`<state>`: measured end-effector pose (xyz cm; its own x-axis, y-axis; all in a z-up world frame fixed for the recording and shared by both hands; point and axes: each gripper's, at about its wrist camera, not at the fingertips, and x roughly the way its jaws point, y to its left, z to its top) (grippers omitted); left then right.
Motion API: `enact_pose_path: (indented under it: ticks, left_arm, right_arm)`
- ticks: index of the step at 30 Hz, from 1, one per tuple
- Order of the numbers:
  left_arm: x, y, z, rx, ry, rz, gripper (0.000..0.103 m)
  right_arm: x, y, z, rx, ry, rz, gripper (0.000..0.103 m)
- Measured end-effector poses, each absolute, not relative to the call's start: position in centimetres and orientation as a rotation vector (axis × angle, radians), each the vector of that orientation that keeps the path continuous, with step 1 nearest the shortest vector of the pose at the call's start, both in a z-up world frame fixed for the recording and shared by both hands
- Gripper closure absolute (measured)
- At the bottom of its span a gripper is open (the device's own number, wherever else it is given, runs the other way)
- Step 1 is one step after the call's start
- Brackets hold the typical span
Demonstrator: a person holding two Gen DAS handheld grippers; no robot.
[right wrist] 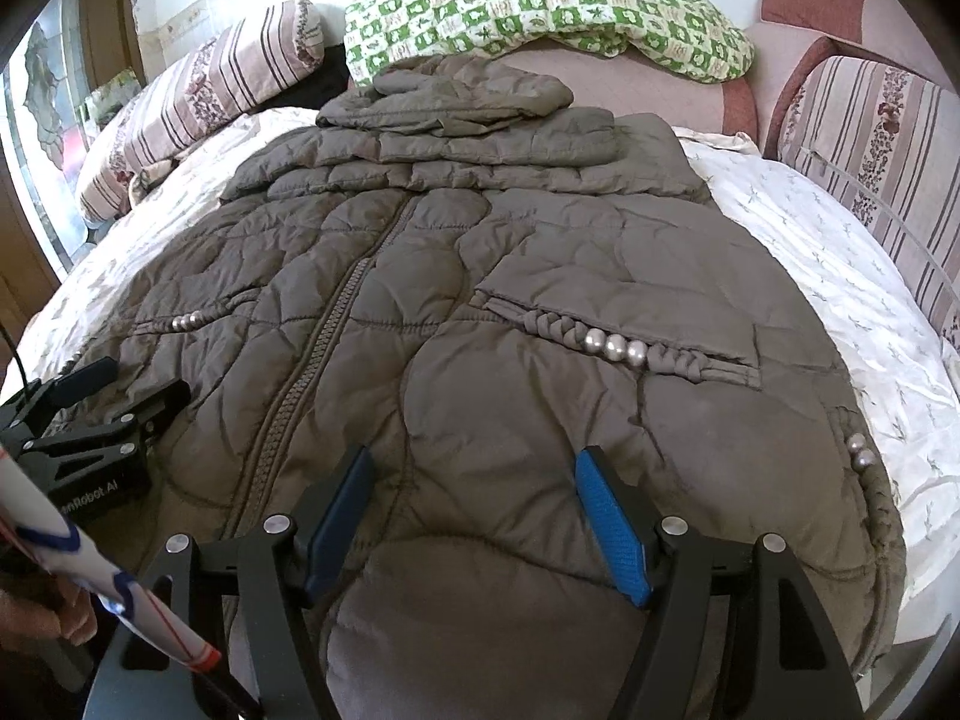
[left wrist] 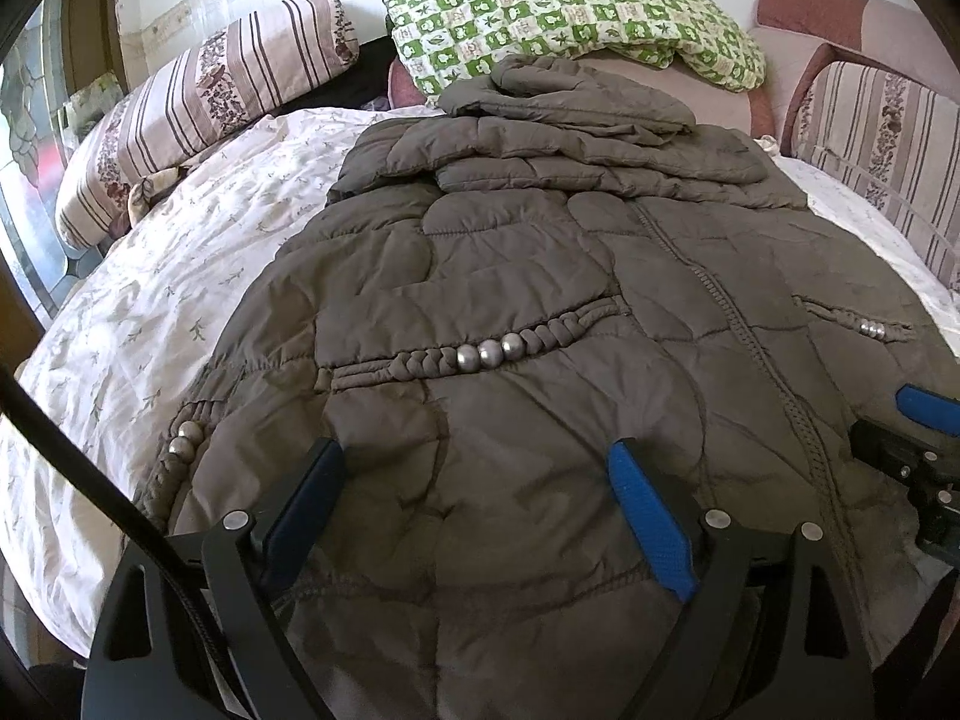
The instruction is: Fold large clothes
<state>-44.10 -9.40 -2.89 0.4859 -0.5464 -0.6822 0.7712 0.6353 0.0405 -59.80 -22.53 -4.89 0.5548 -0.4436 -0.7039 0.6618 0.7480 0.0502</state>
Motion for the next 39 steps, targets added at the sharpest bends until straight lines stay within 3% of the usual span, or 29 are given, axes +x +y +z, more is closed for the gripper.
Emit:
enact_pose_path:
  ticks: [15, 26, 39]
  left_arm:
    - [-40.3, -1.4, 0.5, 0.15, 0.71, -0.715, 0.014]
    - [-33.0, 7.1, -3.0, -0.108, 0.966, -0.578, 0.014]
    - [-35.1, 4.9, -3.3, -0.048, 0.948, -0.686, 0.014]
  right_arm:
    - [-72.2, -28.3, -0.5, 0.532, 0.505, -0.908, 0.028]
    - [-79.7, -34.3, -6.2, 1.069, 0.409, -0.881, 0.028]
    - [-76.4, -31.6, -6.0, 0.952, 0.476, -0.795, 0.034]
